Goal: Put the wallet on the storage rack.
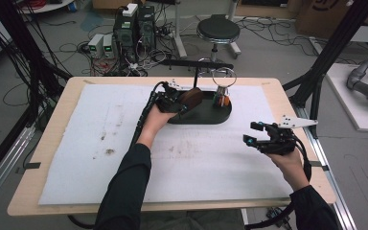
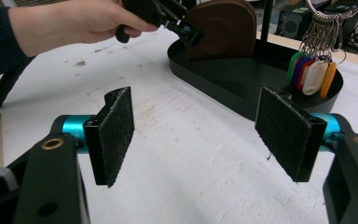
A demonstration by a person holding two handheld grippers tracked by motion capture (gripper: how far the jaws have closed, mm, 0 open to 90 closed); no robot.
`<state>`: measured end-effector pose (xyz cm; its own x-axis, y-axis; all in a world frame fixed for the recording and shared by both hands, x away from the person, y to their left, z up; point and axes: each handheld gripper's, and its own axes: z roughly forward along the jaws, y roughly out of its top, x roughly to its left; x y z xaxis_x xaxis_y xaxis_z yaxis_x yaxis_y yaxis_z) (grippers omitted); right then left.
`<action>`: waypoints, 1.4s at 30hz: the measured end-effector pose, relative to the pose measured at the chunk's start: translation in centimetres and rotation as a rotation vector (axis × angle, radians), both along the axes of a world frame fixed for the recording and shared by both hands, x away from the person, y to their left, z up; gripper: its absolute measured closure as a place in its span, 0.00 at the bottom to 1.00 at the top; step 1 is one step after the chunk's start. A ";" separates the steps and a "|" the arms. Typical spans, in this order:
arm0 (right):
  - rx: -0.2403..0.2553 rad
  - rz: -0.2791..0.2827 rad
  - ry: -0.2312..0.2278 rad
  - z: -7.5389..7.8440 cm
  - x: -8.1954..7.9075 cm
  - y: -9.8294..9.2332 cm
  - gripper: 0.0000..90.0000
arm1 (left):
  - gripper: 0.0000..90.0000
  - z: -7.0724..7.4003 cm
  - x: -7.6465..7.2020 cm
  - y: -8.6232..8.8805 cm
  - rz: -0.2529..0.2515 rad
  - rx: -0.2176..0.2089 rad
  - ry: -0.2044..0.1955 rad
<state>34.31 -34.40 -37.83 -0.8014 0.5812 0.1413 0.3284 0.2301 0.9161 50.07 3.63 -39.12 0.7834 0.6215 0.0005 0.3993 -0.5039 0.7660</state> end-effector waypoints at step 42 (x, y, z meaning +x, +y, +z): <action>0.005 -0.002 0.014 -0.3 0.2 -0.3 0.31 | 0.31 -0.8 -0.7 0.8 0.187 0.031 -0.011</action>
